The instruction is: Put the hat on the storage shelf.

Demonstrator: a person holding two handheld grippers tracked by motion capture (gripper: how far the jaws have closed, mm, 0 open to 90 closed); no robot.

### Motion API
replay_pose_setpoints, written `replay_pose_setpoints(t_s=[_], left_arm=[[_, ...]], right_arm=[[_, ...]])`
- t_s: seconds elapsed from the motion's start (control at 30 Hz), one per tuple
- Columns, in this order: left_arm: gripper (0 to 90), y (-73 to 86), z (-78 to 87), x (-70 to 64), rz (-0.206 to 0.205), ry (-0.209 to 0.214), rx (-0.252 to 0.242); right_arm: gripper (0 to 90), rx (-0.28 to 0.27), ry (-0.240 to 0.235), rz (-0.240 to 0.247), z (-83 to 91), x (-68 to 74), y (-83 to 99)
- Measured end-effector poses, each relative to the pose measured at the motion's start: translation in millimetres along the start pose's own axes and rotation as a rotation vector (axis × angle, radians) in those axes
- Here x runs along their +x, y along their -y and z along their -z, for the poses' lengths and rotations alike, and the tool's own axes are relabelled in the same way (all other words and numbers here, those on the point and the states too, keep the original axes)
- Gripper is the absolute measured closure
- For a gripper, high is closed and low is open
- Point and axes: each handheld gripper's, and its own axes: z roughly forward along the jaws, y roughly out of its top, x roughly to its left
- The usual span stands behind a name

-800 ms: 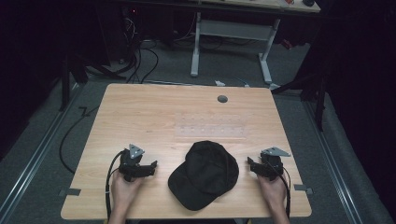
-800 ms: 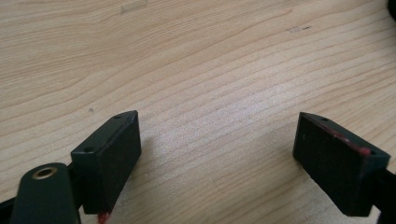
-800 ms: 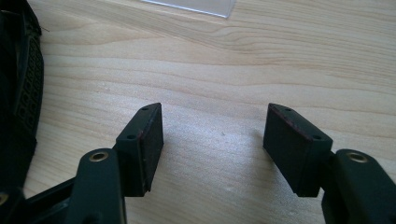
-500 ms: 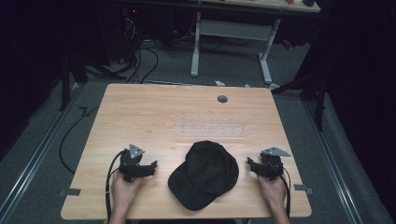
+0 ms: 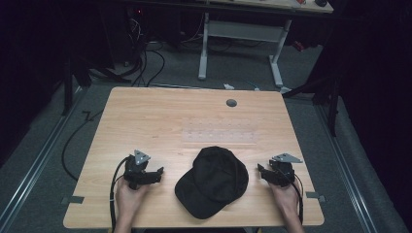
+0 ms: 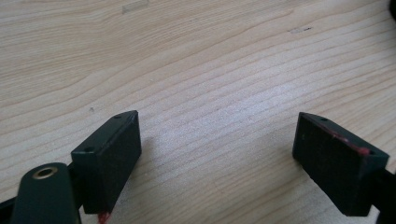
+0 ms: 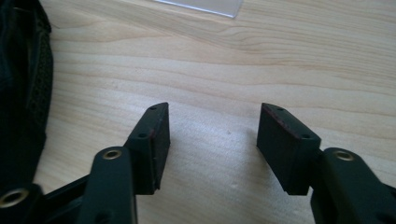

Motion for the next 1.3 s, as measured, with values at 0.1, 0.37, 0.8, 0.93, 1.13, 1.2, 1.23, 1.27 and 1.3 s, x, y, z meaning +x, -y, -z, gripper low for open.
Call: replay_pose_setpoints(t_s=[0.1,0.37,0.8,0.93,1.13,1.2,1.23,1.27,1.3], left_arm=[[15.8,0.2,0.1,0.0,-0.003,-0.002,-0.001],[15.8,0.3,0.3,0.0,-0.005,-0.004,0.0],[15.8,0.3,0.3,0.0,-0.004,-0.006,-0.001],[15.8,0.3,0.3,0.0,-0.004,-0.006,-0.001],[15.8,0.4,0.3,0.0,-0.004,-0.006,-0.001],[15.8,0.4,0.3,0.0,-0.004,-0.006,-0.001],[15.8,0.4,0.3,0.0,-0.004,-0.006,-0.002],[15.8,0.4,0.3,0.0,-0.004,-0.006,-0.002],[15.8,0.3,0.3,-0.2,-0.001,-0.006,-0.002]], right_arm=[[46.1,-0.047,-0.012,0.006,8.8,3.7,0.7],[45.7,-0.125,-0.093,0.015,32.5,19.6,-3.1],[45.1,-0.088,-0.198,0.087,31.0,54.4,-10.5],[44.9,-0.038,-0.202,0.098,20.2,61.9,-11.5],[47.1,0.018,-0.192,0.09,8.1,65.8,-13.3],[48.0,0.035,-0.192,0.095,4.5,66.4,-13.5],[49.1,0.052,-0.188,0.104,1.4,67.6,-13.2],[49.1,0.052,-0.188,0.104,1.4,67.6,-13.2],[53.8,0.063,-0.192,0.108,-0.8,68.2,-12.6]])
